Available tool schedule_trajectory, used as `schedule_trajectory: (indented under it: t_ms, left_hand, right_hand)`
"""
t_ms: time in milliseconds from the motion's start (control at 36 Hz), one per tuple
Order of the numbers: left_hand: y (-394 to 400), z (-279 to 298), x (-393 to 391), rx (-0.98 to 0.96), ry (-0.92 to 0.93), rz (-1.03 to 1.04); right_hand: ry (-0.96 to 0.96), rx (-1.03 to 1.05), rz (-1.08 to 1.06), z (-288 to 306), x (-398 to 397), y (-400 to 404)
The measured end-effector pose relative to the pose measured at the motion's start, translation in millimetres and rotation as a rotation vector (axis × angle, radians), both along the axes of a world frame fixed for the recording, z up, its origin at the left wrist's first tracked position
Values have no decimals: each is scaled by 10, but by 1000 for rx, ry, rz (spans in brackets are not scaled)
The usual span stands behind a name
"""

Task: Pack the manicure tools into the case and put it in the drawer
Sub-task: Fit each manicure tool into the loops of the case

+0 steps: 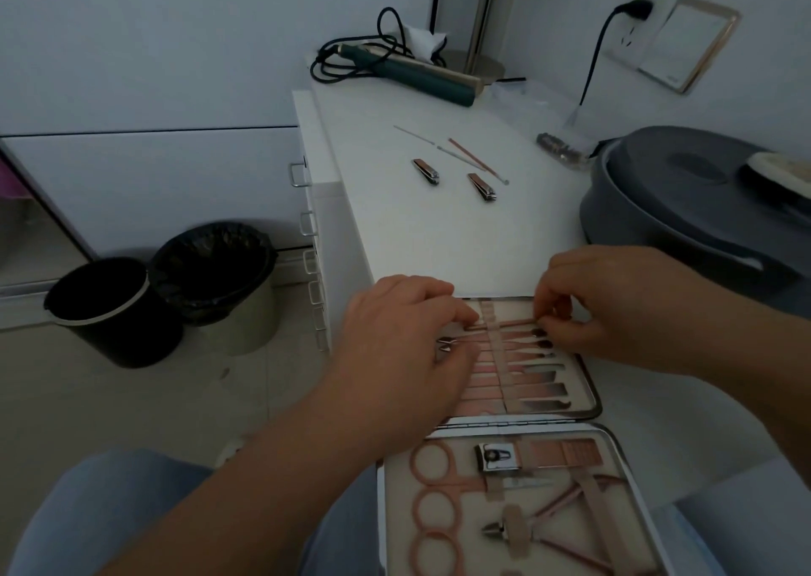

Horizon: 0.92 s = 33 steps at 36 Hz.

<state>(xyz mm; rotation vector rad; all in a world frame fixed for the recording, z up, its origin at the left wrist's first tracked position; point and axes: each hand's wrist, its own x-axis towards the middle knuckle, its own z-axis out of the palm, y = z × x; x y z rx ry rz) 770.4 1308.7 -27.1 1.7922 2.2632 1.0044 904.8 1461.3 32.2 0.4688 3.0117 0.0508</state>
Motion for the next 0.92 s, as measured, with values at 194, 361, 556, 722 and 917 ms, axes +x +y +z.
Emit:
schedule_trajectory:
  t_ms: [194, 361, 556, 722, 917]
  left_hand:
    - [18, 12, 10, -7, 15, 7]
    - [16, -5, 1, 5, 6, 20]
    - [4, 16, 0, 4, -2, 8]
    - [4, 24, 1, 11, -1, 7]
    - [7, 14, 2, 29, 4, 23]
  right_hand:
    - [-86, -65, 43, 45, -84, 28]
    - [-21, -142, 65, -61, -133, 11]
    - [117, -269, 24, -95, -48, 15]
    - [119, -193, 18, -114, -16, -7]
    - [144, -250, 3, -119, -30, -30]
